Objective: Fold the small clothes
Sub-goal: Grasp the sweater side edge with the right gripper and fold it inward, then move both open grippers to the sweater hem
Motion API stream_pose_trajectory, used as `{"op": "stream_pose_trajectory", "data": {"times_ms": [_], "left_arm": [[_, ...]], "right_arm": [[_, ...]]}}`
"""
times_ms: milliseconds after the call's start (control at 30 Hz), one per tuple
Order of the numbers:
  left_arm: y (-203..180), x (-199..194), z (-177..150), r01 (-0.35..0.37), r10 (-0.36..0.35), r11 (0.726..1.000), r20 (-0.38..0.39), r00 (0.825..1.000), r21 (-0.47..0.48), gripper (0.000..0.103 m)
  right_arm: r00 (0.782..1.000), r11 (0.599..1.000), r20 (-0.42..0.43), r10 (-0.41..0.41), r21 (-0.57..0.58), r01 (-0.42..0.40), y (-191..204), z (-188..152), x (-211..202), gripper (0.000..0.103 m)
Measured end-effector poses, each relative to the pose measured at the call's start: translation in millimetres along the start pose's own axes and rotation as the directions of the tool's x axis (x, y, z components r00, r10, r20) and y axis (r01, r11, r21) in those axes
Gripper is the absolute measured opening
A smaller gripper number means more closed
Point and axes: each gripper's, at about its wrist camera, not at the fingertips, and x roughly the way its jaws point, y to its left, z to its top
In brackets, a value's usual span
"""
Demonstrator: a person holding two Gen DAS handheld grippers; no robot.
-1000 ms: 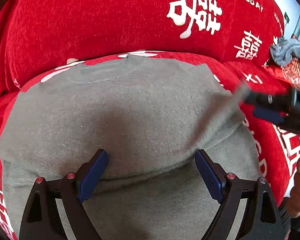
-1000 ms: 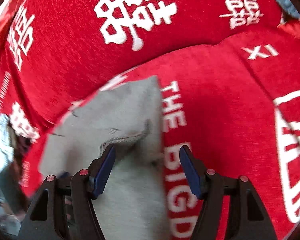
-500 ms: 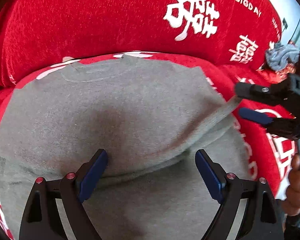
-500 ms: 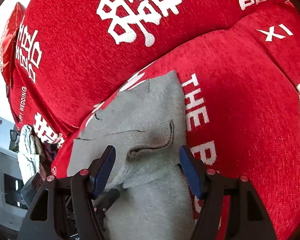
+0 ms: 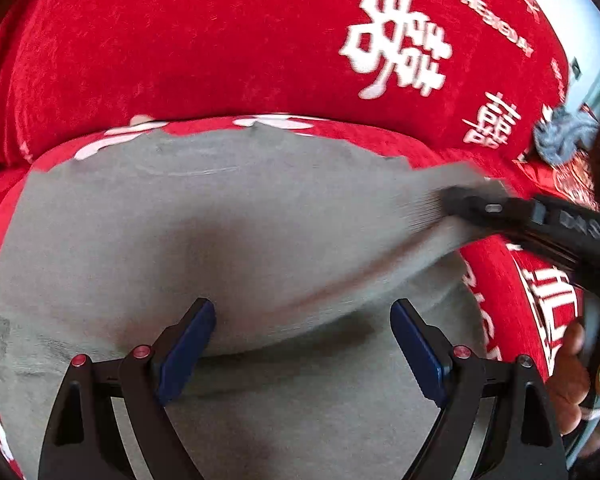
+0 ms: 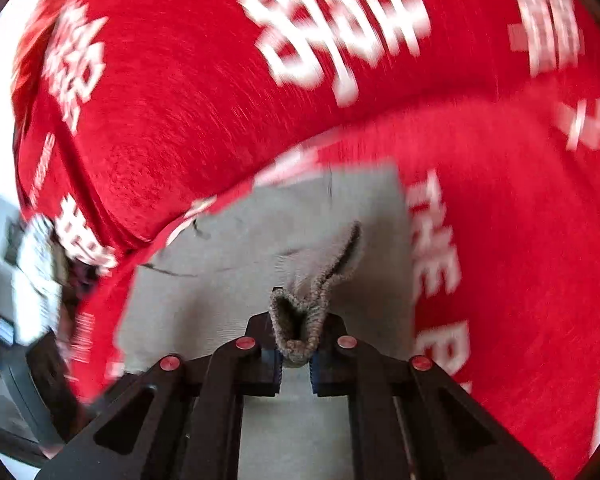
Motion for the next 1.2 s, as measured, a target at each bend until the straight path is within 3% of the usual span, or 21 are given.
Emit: {"op": "stream_pose_trajectory", "data": {"times_ms": [167, 267, 333, 400, 500, 600, 667, 733, 800, 933, 1067, 1200], "left_arm": [[9, 6, -5, -0.021, 0.021, 1.0, -0.011, 1.0, 0.008, 0.09], [13, -3, -3, -0.013, 0.013, 1.0, -0.003, 1.0, 0.004, 0.09], [22, -12, 1, -0.011, 0.011, 1.0, 0.019, 1.0, -0.004, 0.09], [35, -20, 5, -0.021, 0.022, 1.0, 0.043, 0.999, -0.019, 0.09], [66, -19, 12, -0.052, 0.055, 0.995, 0.033, 0.998, -0.089, 0.09], [102, -15, 11, -0.088, 0.091, 0.984, 0.014, 0.996, -0.156, 0.09], [122, -17, 9, -0.106, 0.111, 0.977, 0.018, 0.994, -0.183, 0.09], [138, -23, 5, -0.099, 0.107, 0.977, 0.036, 0.994, -0.187, 0.09], [147, -26, 2, -0.124, 0.131, 0.977, 0.03, 0.991, -0.175, 0.09], [152, -23, 1, -0.178, 0.182, 0.976, 0.025, 0.983, -0.127, 0.09], [142, -33, -5, -0.219, 0.224, 0.968, 0.025, 0.974, -0.123, 0.09], [115, -51, -27, -0.207, 0.211, 0.976, 0.051, 0.976, -0.072, 0.09]], "right_arm": [[0.999, 1.0, -0.042, -0.013, -0.027, 0.012, -14, -13, 20, 0.011], [0.996, 0.999, -0.072, -0.049, 0.002, 0.049, -25, -18, 24, 0.024], [0.997, 0.996, -0.021, -0.07, 0.053, 0.071, -35, -17, 11, 0.039], [0.992, 0.991, 0.051, -0.117, 0.068, 0.113, -38, -17, -9, 0.041], [0.991, 0.996, 0.095, -0.092, 0.004, 0.092, -21, -20, -23, 0.042], [0.997, 0.995, 0.055, -0.053, -0.085, 0.057, 5, -23, -12, 0.053], [0.998, 0.992, 0.013, -0.054, -0.11, 0.055, 9, -26, 1, 0.054], [0.987, 0.985, -0.064, -0.151, -0.097, 0.144, 4, -32, 23, 0.053], [0.985, 0.979, -0.033, -0.171, -0.114, 0.167, 4, -37, 20, 0.053], [0.962, 0.952, -0.007, -0.272, -0.15, 0.268, 21, -40, 6, 0.055], [0.976, 0.958, -0.006, -0.218, -0.19, 0.213, 47, -54, -6, 0.058], [0.978, 0.951, -0.045, -0.202, -0.246, 0.185, 71, -79, 8, 0.063]]}}
